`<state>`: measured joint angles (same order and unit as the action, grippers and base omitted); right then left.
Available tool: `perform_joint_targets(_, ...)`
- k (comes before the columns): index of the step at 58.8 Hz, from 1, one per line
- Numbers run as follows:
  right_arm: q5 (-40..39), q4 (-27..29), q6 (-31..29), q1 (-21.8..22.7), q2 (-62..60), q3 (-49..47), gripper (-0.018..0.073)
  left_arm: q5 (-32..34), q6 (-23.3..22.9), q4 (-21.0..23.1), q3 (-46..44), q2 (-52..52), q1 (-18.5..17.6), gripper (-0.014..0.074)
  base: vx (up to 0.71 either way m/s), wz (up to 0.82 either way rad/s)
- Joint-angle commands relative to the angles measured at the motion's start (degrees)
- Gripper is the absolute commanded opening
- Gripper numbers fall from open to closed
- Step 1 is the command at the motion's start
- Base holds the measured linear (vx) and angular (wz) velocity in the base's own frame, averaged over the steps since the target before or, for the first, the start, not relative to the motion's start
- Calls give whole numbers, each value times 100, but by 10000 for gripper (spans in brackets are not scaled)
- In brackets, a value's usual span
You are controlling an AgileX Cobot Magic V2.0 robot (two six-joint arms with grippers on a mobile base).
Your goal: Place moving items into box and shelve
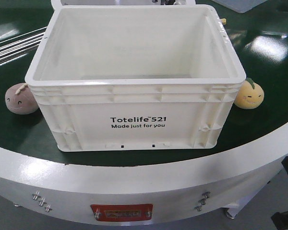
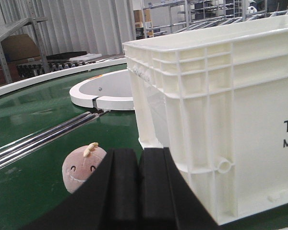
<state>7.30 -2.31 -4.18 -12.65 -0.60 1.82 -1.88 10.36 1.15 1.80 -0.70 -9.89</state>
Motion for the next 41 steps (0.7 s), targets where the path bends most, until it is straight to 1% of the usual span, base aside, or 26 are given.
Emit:
perform_joint_targets(1, -482, -50, 0, -3, -9, 102, -15, 503, -13, 13, 141, -79, -14, -22, 0, 0)
perform_joint_targets(41, -482, -50, 0, -3, -9, 102, -15, 499, -20, 13, 141, -79, -14, -22, 0, 0)
